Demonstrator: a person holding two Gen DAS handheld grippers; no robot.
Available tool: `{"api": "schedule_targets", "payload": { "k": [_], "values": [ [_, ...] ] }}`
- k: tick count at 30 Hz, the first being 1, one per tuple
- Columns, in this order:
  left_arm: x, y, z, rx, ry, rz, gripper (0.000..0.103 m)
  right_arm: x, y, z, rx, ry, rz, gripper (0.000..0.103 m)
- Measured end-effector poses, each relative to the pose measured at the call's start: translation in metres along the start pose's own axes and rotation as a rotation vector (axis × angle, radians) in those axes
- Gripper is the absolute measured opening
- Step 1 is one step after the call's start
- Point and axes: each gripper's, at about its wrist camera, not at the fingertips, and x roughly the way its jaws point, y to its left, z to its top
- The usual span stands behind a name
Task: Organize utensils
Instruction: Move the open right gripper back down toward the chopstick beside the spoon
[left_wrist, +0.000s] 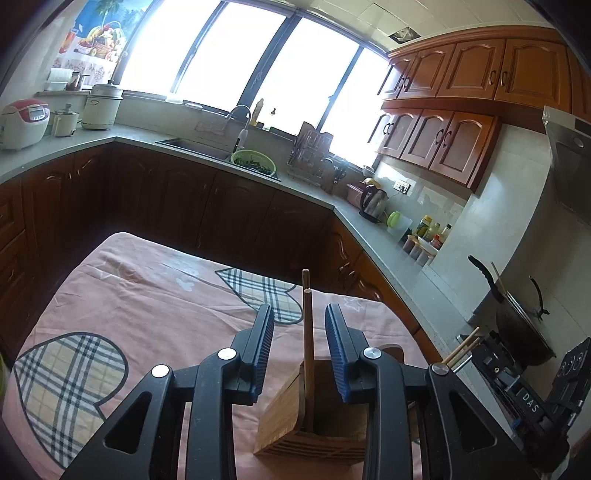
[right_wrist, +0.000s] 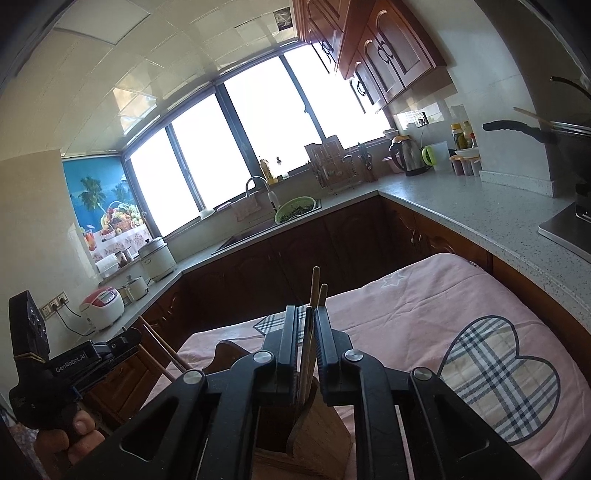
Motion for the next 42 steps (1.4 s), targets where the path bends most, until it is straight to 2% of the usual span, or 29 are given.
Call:
{"api": "schedule_targets", "payload": {
  "k": [1,3,4,7,9,13,26,35,42],
  "values": [
    [-0.002,0.002,-0.001,-0.009,0.002,0.000,0.042,-0.002,-0.001,0.001,0.007,-0.002,0.004,0.028],
    [-0.010,0.005,-0.003,-0.027,-0.008,0.006,0.056,-0.008,-0.003,0.002,0.028,-0.013,0.016,0.059],
    [-0.015,0.006,-0.004,-0.033,-0.010,0.014,0.067,-0.012,-0.004,0.002,0.037,-0.022,0.021,0.063],
    [-0.032,0.011,-0.010,-0.059,-0.016,0.009,0.077,-0.026,-0.005,0.004,0.052,-0.044,0.040,0.079],
    [-0.044,0.014,-0.016,-0.068,-0.013,0.005,0.080,-0.038,-0.005,0.004,0.052,-0.061,0.052,0.096],
    [-0.071,0.018,-0.032,-0.057,0.006,0.033,0.080,-0.062,-0.004,-0.001,0.032,-0.074,0.060,0.097],
    [-0.151,0.014,-0.077,-0.046,0.098,0.077,0.081,-0.118,-0.017,-0.034,0.023,-0.003,0.037,0.097],
    [-0.184,0.009,-0.095,-0.046,0.126,0.096,0.081,-0.148,-0.028,-0.058,0.041,0.036,0.019,0.097],
    [-0.193,0.003,-0.113,-0.032,0.173,0.102,0.081,-0.167,-0.030,-0.082,0.029,0.073,0.008,0.097]
  ]
}}
